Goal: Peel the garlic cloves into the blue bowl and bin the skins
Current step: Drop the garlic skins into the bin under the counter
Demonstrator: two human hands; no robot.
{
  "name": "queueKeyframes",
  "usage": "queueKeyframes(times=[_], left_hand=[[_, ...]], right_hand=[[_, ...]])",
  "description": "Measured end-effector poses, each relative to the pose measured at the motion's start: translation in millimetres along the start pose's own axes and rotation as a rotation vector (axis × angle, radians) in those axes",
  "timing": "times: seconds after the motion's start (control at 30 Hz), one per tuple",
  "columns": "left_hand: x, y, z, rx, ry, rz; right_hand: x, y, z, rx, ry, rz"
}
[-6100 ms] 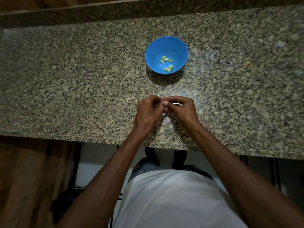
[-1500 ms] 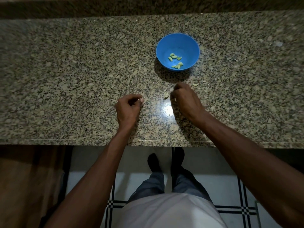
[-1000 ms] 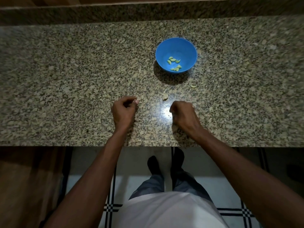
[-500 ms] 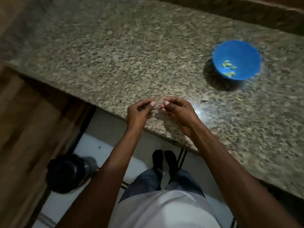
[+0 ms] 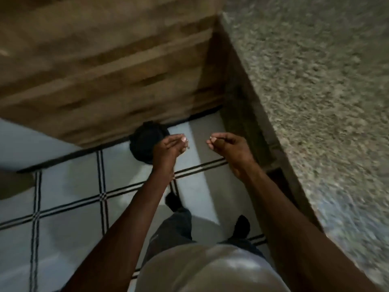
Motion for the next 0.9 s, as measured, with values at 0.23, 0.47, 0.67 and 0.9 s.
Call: queueKeyframes(times=[0.23, 0.47, 0.67, 0.9], left_hand=[[63, -161, 22, -0.075, -0.061, -0.181], [120, -261, 63, -0.048, -0.146, -0.254], [162, -296, 91, -0.082, -0.220, -0.291], [218, -314, 132, -0.090, -0.264, -0.294]], right_hand=[[64, 154, -74, -0.180, 0.047, 0.108], [116, 241, -145, -0.305, 0.081, 0.134], [157, 268, -202, -0.442, 0.162, 0.098], [206, 294, -259, -0.415, 0.246, 0.078]])
Point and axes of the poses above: each hand's wrist, its own x-axis towards the middle knuckle, its own y-axis out of the palm, z = x × y, the point moved 9 cm from there along x, towards the middle knuckle, and after that the axes turned 6 degrees about x, right-handed, at the moved point
